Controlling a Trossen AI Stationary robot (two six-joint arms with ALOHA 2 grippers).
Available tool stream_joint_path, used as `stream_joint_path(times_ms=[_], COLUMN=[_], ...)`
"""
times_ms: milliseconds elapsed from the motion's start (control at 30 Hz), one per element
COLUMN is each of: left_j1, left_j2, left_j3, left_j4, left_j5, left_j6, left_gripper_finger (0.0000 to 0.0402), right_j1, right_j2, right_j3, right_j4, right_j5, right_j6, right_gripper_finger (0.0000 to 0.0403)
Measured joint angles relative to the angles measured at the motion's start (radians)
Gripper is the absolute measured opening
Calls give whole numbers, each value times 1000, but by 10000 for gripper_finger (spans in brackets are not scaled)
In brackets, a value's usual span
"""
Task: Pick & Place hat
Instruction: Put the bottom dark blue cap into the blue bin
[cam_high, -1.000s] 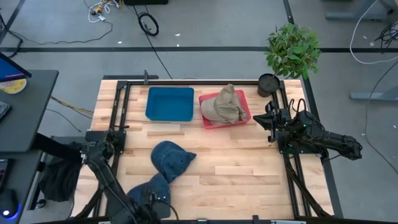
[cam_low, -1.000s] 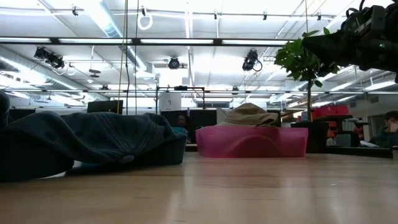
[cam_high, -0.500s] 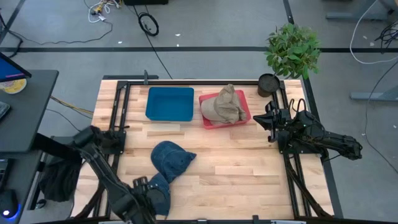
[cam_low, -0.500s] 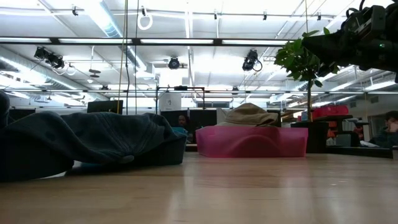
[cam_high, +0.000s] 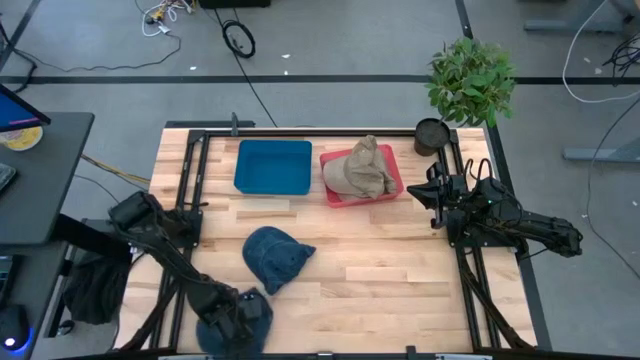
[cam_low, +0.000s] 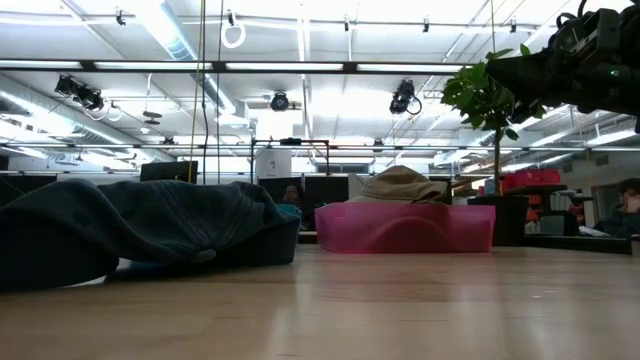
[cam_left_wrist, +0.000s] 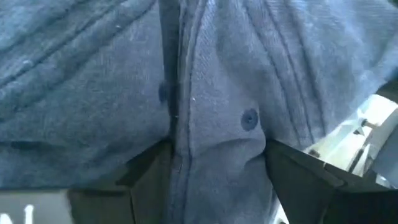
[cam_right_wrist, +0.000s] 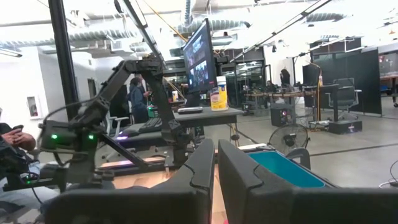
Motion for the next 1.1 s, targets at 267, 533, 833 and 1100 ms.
stream_joint_path(times_ms=[267,533,833,1100], left_j1=[48,15,-36,-1], left_j2=[-1,4,-75,-86], left_j3=[-55,30,254,445], left_j4=[-40,-114,-433,-756], left_j5=[18,-23,-121,-243], left_j6=[105,112,126,189], left_gripper_finger=[94,11,11,11], right_j1=[0,0,0,0], right_j2=[0,0,0,0], right_j3=[0,0,0,0], right_j4=[0,0,-1,-6], right_j5=[0,0,0,0], right_j6=[0,0,0,0], right_gripper_finger=[27,27,27,27])
